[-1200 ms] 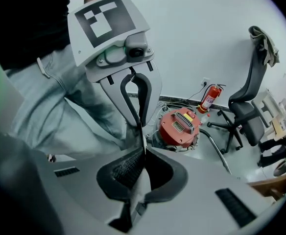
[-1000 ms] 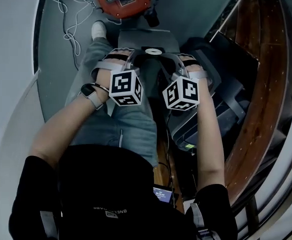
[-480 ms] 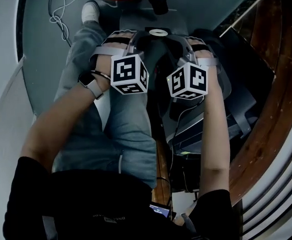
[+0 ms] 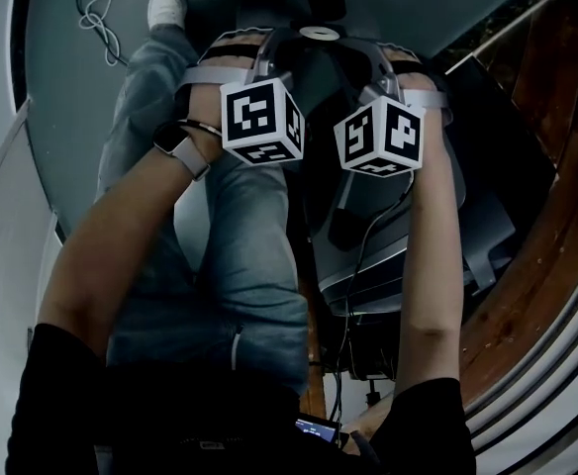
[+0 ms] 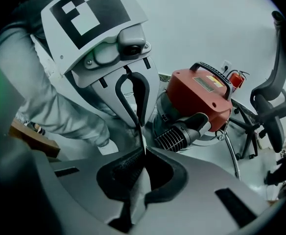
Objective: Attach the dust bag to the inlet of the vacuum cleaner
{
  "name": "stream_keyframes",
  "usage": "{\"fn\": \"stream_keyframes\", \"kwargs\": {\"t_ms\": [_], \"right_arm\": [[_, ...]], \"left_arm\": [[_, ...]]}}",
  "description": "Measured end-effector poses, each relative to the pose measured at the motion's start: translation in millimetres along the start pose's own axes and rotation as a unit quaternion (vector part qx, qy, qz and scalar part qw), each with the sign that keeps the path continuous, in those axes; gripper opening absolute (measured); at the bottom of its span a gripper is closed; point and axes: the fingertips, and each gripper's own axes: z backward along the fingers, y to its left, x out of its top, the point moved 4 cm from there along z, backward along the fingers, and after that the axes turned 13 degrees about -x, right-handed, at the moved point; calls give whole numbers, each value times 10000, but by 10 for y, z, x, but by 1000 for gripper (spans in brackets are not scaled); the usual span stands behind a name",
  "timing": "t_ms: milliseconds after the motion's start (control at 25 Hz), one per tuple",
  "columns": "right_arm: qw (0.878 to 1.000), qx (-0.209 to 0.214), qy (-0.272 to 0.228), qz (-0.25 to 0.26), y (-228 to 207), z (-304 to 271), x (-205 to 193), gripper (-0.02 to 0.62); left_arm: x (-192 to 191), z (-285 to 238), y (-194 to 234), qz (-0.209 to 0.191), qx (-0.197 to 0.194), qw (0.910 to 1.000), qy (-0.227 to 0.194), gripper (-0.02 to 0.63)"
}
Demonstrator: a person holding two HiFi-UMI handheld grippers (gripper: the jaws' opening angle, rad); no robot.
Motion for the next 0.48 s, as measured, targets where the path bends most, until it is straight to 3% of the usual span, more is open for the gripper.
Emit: {"fn": "stream_keyframes", "kwargs": {"t_ms": [480], "right_arm": [[9997, -21, -14, 234, -173, -146, -18, 31]], "left_arm": [[12, -77, 187, 176, 166, 9997, -100, 23]]}}
